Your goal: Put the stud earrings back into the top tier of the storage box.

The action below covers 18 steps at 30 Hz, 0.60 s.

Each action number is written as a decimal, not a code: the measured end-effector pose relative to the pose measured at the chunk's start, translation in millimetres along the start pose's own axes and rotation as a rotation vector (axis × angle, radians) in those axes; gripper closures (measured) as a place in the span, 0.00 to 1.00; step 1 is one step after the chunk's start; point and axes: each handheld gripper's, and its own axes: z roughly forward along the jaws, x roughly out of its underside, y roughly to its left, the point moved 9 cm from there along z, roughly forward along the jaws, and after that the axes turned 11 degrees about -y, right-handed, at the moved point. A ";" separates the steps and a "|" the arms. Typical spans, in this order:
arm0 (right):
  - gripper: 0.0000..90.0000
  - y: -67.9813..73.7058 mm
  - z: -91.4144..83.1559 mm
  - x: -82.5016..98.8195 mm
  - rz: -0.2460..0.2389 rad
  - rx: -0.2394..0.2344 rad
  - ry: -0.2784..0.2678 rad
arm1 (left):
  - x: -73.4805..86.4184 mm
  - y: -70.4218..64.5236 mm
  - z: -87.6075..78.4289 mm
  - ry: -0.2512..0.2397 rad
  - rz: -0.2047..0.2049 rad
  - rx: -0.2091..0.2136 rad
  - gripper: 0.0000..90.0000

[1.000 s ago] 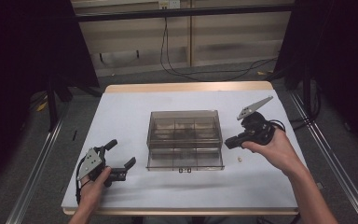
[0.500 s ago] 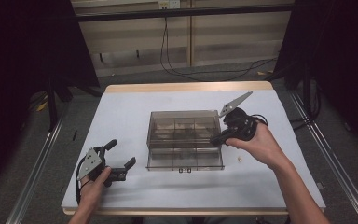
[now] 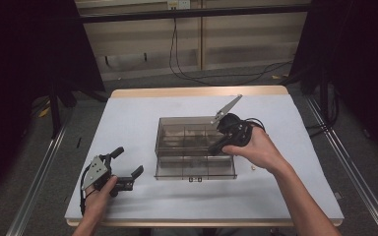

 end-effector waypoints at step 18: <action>0.95 15.2 41.8 -4.0 -0.043 -0.018 0.168 | -0.1 -0.3 0.1 -0.001 -0.002 0.001 0.01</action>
